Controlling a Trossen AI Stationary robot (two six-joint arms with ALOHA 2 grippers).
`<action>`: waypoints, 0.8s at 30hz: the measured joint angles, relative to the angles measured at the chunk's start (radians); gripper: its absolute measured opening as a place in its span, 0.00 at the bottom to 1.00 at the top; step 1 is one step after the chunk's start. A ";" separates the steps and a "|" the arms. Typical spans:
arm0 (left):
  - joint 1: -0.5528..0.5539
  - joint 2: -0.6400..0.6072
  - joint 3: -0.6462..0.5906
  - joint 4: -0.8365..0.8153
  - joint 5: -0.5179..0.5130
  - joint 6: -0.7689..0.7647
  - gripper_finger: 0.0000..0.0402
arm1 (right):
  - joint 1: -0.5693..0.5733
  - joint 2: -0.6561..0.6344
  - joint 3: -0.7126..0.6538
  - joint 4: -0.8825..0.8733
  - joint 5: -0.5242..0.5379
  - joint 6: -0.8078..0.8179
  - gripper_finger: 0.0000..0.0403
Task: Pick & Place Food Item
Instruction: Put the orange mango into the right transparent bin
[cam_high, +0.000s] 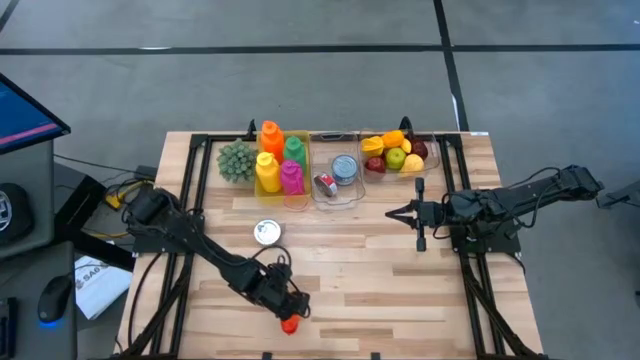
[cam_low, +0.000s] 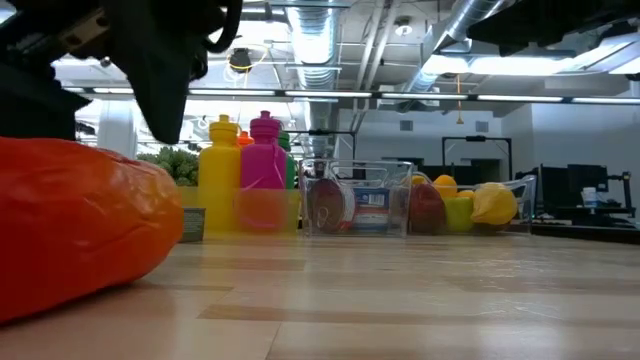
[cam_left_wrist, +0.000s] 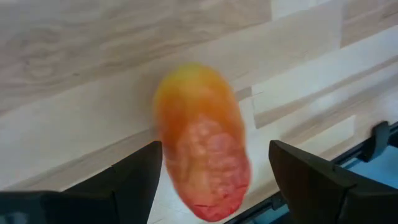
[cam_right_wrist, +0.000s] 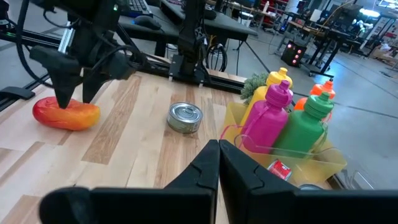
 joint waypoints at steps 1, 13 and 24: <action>0.000 0.007 0.000 0.005 0.010 0.000 0.71 | 0.000 0.000 0.000 0.000 0.000 0.000 0.01; 0.000 0.084 0.000 0.105 0.081 0.000 0.71 | 0.000 0.000 0.000 0.000 0.000 0.000 0.01; -0.005 0.111 0.000 0.125 0.120 0.048 0.69 | 0.000 0.000 0.000 -0.004 0.000 0.000 0.01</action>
